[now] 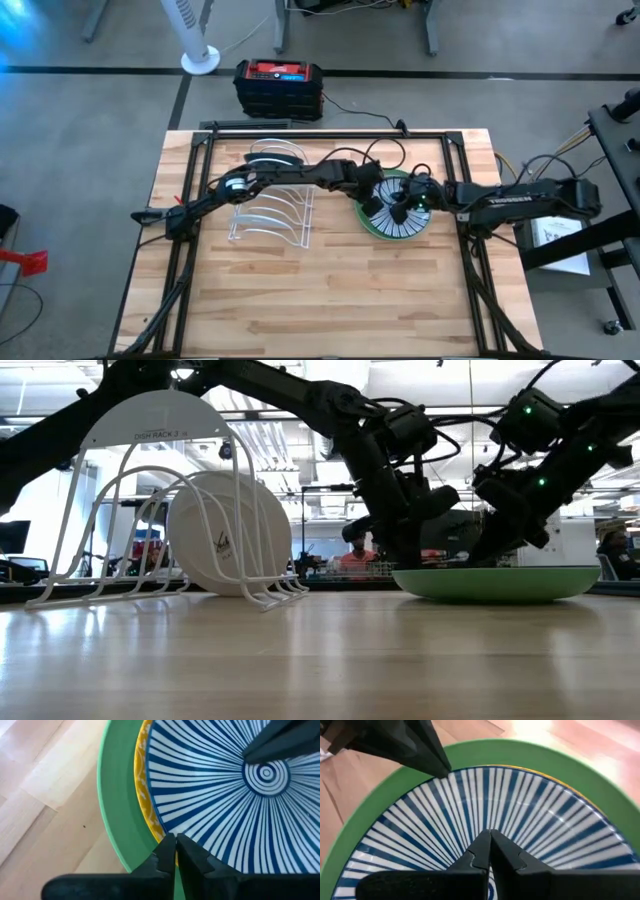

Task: Sort dishes
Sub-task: Put the blue pattern plate in the dish rack

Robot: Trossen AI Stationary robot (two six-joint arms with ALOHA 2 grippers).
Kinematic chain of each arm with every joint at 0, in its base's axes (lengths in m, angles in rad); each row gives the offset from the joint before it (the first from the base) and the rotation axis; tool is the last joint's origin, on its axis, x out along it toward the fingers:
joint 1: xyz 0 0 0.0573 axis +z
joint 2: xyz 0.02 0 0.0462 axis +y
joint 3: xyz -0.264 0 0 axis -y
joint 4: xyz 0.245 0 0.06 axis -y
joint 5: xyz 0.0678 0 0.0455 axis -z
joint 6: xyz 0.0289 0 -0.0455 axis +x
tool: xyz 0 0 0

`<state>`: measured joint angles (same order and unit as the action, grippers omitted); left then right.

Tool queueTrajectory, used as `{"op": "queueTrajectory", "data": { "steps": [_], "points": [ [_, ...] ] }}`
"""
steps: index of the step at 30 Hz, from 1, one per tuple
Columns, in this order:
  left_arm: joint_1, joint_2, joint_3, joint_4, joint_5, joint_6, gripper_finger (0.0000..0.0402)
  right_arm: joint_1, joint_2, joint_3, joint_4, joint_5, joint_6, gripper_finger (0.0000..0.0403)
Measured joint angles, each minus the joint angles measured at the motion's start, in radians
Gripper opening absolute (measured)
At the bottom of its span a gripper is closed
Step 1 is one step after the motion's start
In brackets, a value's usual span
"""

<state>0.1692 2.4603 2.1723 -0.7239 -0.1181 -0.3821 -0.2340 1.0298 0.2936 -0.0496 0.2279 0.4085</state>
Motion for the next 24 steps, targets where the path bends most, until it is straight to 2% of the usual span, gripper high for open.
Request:
{"op": "queueTrajectory", "data": {
  "steps": [4, 10, 13, 19, 24],
  "points": [
    [0.001, -0.001, 0.0, -0.001, 0.0, 0.01, 0.0, 0.0, -0.032, 0.063, -0.143, 0.014, 0.02, 0.0002],
    [0.002, -0.001, 0.025, -0.018, -0.003, 0.05, 0.0, -0.003, -0.064, 0.185, -0.464, 0.127, 0.103, 0.0002],
    [0.002, -0.003, 0.038, -0.069, -0.007, 0.073, 0.0, -0.012, -0.066, 0.239, -0.62, 0.147, 0.161, 0.0002],
    [0.001, -0.004, 0.039, -0.205, -0.106, 0.058, 0.0, -0.015, -0.066, 0.263, -0.771, 0.098, 0.228, 0.0002],
    [0.0, -0.004, 0.039, -0.184, -0.092, 0.08, 0.0, -0.015, -0.064, 0.238, -0.78, 0.041, 0.262, 0.0002]
  ]
}}
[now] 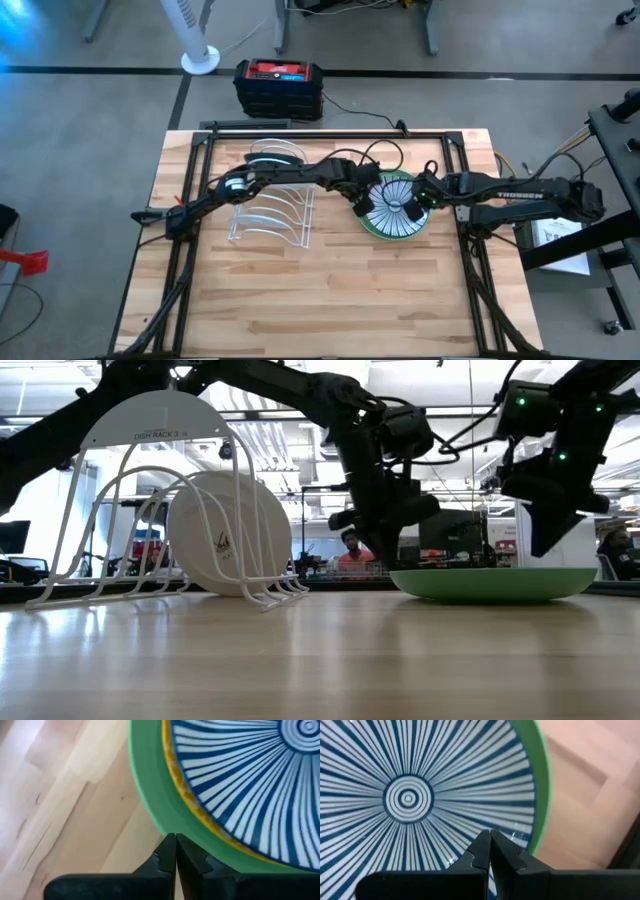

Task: Sort dishes
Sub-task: Put the blue pattern plate in the dish rack

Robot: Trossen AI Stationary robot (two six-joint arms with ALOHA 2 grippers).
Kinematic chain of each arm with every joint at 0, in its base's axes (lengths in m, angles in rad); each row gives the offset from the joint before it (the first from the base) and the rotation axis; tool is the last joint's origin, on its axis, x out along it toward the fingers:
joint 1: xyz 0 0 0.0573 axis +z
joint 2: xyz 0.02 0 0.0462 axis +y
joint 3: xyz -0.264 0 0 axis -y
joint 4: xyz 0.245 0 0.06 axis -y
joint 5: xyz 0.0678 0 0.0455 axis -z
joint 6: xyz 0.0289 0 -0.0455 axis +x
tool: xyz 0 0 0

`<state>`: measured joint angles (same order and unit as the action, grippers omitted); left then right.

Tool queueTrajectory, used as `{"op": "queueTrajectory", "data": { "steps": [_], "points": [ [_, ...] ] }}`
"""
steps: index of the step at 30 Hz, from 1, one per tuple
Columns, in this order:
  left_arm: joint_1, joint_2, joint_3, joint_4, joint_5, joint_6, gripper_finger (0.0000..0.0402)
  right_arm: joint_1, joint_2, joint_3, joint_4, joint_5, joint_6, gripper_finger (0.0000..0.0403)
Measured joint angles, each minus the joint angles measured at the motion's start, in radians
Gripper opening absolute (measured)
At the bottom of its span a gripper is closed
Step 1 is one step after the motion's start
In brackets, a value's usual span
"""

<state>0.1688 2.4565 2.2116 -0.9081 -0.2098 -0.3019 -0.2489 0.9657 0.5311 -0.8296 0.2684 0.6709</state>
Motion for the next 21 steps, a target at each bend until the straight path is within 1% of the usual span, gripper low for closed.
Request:
{"op": "queueTrajectory", "data": {
  "steps": [4, 8, 10, 13, 16, 21],
  "points": [
    [0.001, 0.0, 0.0, 0.002, 0.017, 0.006, 0.0, 0.001, 0.002, -0.049, 0.044, -0.02, 0.019, 0.0002],
    [0.0, 0.0, -0.001, 0.024, 0.026, 0.006, 0.0, 0.0, 0.005, -0.108, 0.157, -0.068, 0.023, 0.0002],
    [0.0, 0.0, -0.002, 0.029, 0.066, 0.019, 0.0, 0.0, 0.006, -0.136, 0.225, -0.091, 0.022, 0.0002],
    [0.0, 0.0, -0.013, 0.063, 0.141, 0.041, 0.0, 0.0, 0.004, -0.171, 0.298, -0.091, 0.024, 0.0002],
    [0.002, 0.0, -0.017, 0.067, 0.158, 0.038, 0.0, 0.0, 0.001, -0.205, 0.346, -0.081, 0.034, 0.0002],
    [0.002, -0.001, -0.019, 0.066, 0.156, 0.025, 0.0, -0.001, 0.001, -0.246, 0.436, -0.06, 0.042, 0.0001]
  ]
}}
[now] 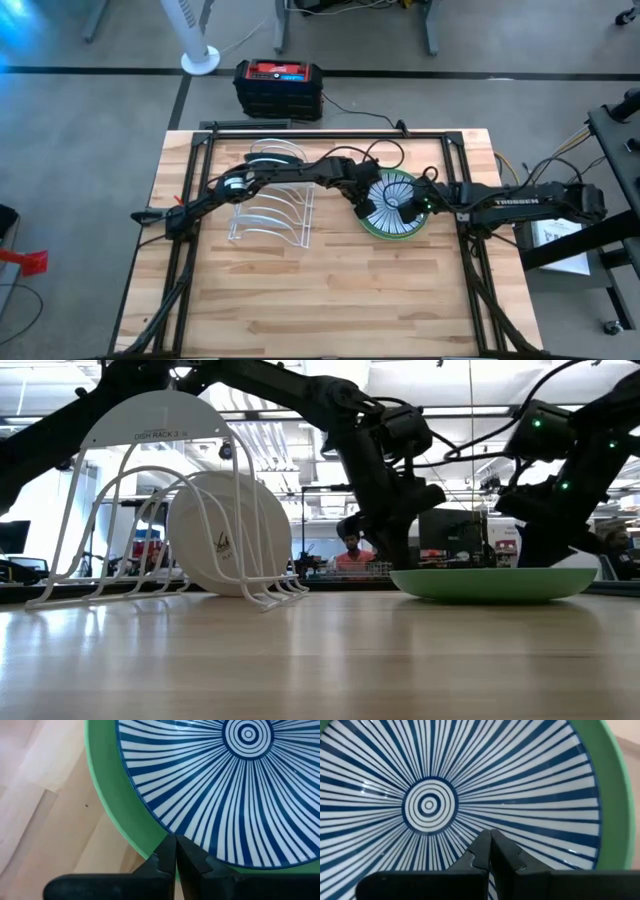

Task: Sort dishes
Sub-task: Put the blue pattern plate in the dish rack

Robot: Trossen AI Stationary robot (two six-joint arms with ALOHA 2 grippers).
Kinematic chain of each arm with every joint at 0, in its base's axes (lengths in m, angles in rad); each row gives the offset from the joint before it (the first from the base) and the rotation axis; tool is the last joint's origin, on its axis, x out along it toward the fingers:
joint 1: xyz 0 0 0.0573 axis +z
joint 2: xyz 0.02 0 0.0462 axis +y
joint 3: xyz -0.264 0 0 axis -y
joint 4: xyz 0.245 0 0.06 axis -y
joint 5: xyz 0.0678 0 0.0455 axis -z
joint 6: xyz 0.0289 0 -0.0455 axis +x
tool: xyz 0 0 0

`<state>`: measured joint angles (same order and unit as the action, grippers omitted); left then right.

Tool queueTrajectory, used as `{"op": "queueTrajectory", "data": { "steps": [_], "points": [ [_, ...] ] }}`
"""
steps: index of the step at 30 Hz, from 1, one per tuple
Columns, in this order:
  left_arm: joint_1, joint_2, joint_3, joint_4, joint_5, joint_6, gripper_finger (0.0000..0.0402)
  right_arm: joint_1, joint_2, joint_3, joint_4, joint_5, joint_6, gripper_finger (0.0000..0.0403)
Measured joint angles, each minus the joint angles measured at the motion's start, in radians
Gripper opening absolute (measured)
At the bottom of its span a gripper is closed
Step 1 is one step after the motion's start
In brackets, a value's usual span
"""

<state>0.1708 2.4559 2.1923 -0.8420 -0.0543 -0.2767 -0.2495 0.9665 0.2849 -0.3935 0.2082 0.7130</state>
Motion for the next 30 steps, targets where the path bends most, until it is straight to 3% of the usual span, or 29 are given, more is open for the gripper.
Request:
{"op": "queueTrajectory", "data": {
  "steps": [8, 13, 20, 30],
  "points": [
    [0.003, -0.001, 0.0, 0.012, -0.014, -0.036, 0.0, 0.001, 0.0, -0.027, 0.062, 0.012, 0.0, 0.0],
    [0.002, -0.001, 0.056, -0.026, -0.084, -0.054, 0.0, 0.001, 0.004, -0.034, 0.105, 0.011, -0.015, 0.0],
    [0.001, -0.001, 0.118, -0.056, -0.093, -0.049, 0.0003, 0.001, 0.006, -0.044, 0.139, 0.013, -0.034, 0.0],
    [-0.001, -0.002, 0.078, -0.108, -0.1, -0.157, 0.0087, 0.001, 0.004, -0.095, 0.259, 0.025, -0.035, 0.0]
  ]
}}
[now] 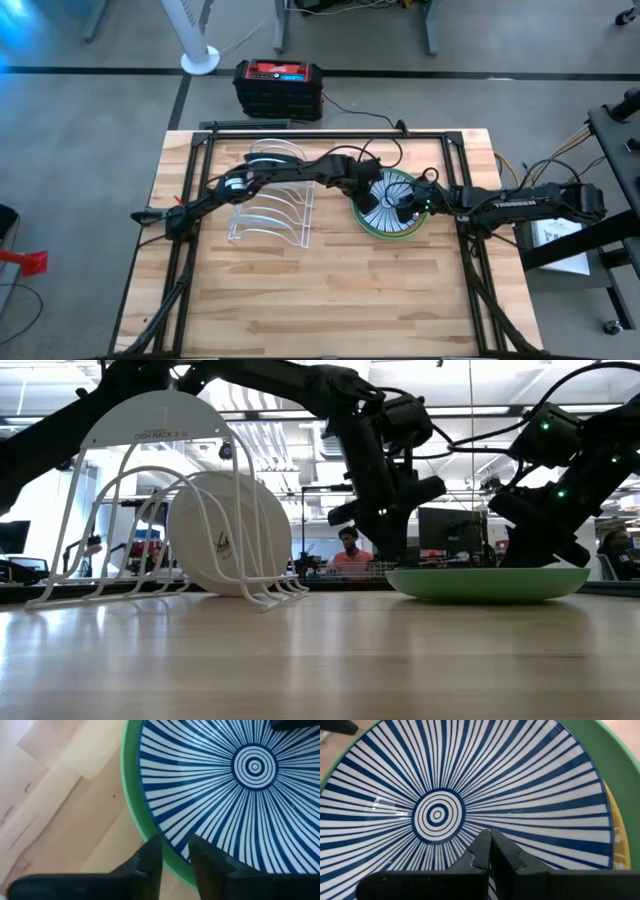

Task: Sort dishes
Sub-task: Put the blue pattern plate in the dish rack

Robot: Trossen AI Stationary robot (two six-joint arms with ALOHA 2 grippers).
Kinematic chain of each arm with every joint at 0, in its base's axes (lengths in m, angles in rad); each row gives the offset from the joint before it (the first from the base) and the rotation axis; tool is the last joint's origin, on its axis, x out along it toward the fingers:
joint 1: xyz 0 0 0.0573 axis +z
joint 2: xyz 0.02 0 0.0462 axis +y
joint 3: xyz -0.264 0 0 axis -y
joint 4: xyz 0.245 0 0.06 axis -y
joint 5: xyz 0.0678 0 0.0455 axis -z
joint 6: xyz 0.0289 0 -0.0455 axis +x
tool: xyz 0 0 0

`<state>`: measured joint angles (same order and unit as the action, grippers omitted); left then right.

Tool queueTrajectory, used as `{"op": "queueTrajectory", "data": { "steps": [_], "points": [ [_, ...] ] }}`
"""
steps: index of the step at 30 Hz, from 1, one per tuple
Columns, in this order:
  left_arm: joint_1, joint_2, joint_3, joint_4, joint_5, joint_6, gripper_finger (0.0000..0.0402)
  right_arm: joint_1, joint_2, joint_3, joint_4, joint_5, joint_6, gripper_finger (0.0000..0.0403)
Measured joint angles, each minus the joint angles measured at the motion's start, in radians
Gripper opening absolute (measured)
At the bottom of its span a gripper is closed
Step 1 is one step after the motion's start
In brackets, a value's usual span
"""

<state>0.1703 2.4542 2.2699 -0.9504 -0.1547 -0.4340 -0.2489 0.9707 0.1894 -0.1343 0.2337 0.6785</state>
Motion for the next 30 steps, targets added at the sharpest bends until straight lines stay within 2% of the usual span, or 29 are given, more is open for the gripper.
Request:
{"op": "queueTrajectory", "data": {
  "steps": [7, 13, 26, 30],
  "points": [
    [-0.004, 0.0, -0.001, 0.014, 0.0, -0.021, 0.0153, 0.0, 0.001, 0.0, 0.002, 0.0, -0.004, 0.0],
    [-0.004, 0.009, -0.008, 0.023, 0.0, -0.059, 0.0184, 0.0, 0.001, 0.0, 0.004, 0.001, -0.005, 0.0],
    [-0.013, 0.049, -0.009, 0.072, 0.018, -0.037, 0.0189, 0.0, 0.002, -0.002, 0.008, 0.004, -0.007, 0.0],
    [-0.013, 0.05, -0.006, 0.084, 0.018, -0.012, 0.0168, 0.0, 0.002, -0.003, 0.009, 0.01, -0.007, 0.0]
  ]
}}
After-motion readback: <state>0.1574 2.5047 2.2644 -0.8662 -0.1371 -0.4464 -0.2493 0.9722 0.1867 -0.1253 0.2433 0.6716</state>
